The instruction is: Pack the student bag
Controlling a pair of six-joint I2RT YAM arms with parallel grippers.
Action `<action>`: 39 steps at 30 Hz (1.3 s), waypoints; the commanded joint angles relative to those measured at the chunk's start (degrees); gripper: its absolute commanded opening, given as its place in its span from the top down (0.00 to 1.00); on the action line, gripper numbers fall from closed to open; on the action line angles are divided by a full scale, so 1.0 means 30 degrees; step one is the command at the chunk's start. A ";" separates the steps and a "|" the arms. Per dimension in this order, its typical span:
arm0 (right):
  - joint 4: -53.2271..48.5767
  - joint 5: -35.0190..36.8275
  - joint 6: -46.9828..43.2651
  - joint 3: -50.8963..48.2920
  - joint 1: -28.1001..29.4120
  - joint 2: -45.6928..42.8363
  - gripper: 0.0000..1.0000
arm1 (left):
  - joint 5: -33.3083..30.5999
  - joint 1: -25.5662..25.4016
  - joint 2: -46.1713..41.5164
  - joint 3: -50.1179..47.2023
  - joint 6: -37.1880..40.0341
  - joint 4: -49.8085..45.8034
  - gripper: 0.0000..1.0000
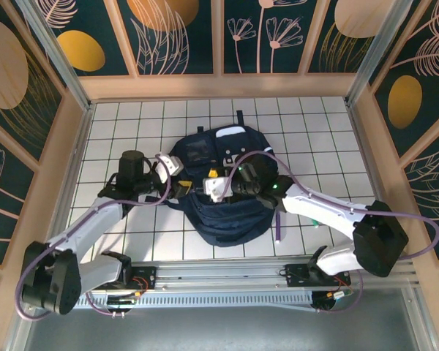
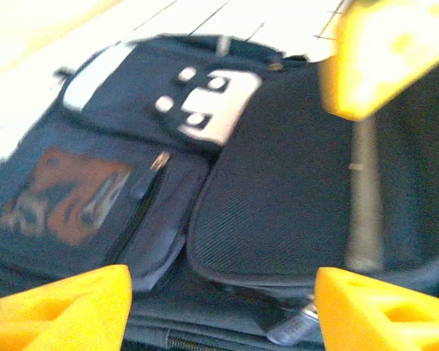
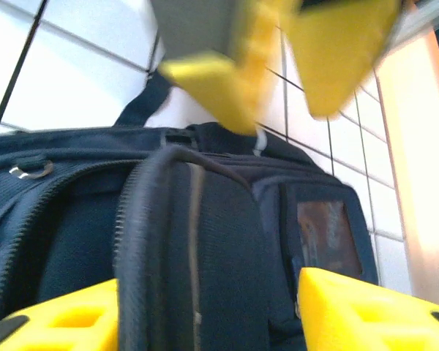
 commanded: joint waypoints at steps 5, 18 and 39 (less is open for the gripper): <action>-0.1290 -0.2065 0.5885 0.0851 -0.1446 -0.0500 0.01 | 0.1497 -0.1812 -0.1067 -0.0756 0.4066 0.1203 0.20; 0.2021 0.0756 0.8238 -0.1136 -0.1445 -0.2201 0.01 | -0.2295 -0.5365 0.3457 0.1348 0.5478 0.2250 0.39; -1.2893 1.0058 3.9889 -0.1795 -0.3078 -0.4874 0.01 | -0.9726 -0.4000 0.5301 0.2348 -0.3248 0.8982 1.00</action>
